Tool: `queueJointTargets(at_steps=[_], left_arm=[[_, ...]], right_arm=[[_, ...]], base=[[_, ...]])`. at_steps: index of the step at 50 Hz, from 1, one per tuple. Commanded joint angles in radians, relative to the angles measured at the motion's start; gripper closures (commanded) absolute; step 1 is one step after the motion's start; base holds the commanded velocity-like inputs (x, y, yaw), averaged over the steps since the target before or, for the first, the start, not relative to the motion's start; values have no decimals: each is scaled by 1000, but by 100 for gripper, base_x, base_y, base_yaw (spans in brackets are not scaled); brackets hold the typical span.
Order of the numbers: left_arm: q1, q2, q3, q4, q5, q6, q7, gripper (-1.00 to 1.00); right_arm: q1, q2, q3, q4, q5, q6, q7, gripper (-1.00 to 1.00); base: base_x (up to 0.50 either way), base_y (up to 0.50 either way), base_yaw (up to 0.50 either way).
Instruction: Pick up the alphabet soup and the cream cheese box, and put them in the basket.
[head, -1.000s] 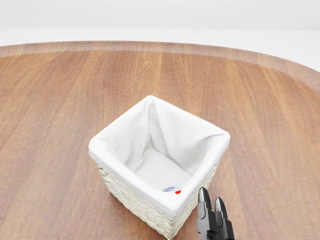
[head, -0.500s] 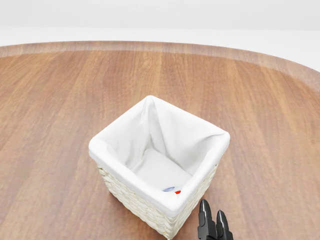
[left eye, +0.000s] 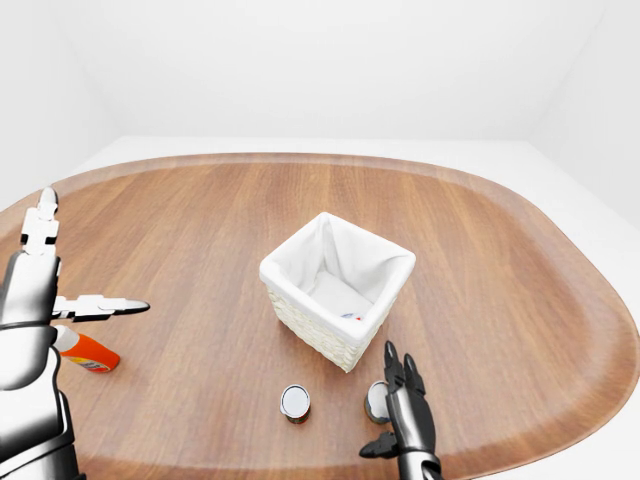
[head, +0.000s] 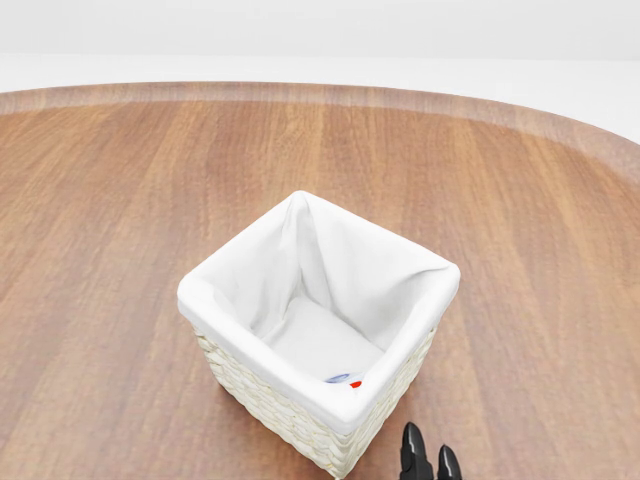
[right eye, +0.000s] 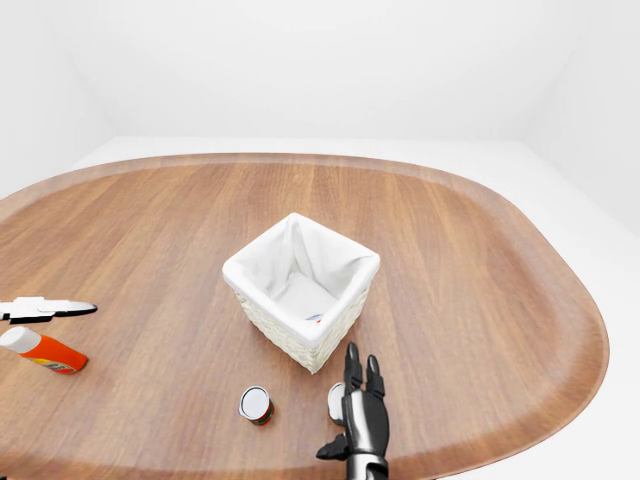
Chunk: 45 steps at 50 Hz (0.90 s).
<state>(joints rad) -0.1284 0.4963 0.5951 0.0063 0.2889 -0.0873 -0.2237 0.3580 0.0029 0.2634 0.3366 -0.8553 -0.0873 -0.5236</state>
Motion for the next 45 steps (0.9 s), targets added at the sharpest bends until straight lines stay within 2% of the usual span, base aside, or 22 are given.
queueJointTargets(at_steps=[1, 11, 12, 13, 18, 29, 45], left_arm=[[-6, -4, -7, 23, -12, 0, 30, -100], [-5, -5, -7, 14, -12, 0, 28, -100], [-4, -6, -7, 10, -14, 0, 26, -100], [-4, -6, -7, 12, -13, 0, 27, -100], [-4, -6, -7, 16, -14, 0, 29, -100], [-3, -6, -7, 13, -14, 0, 28, -100], [-2, -6, -8, 7, -15, 0, 19, -100]], right_arm=[[-132, -39, -51, 202, 26, 0, 0, -100], [-148, -39, -83, 245, 20, 0, 0, -100], [-153, -41, -88, 252, 22, 0, 0, 77], [-152, -41, -90, 252, 21, 0, 0, 100], [-161, -43, -101, 274, 24, 0, 0, 100], [-124, -43, -125, 183, 67, 0, 0, 100], [-23, -38, -212, -88, 185, 0, 0, 100]], base=[[0, 0, 0], [0, 0, 0], [0, 0, 0], [0, 0, 0], [0, 0, 0], [0, 0, 0], [0, 0, 0]])
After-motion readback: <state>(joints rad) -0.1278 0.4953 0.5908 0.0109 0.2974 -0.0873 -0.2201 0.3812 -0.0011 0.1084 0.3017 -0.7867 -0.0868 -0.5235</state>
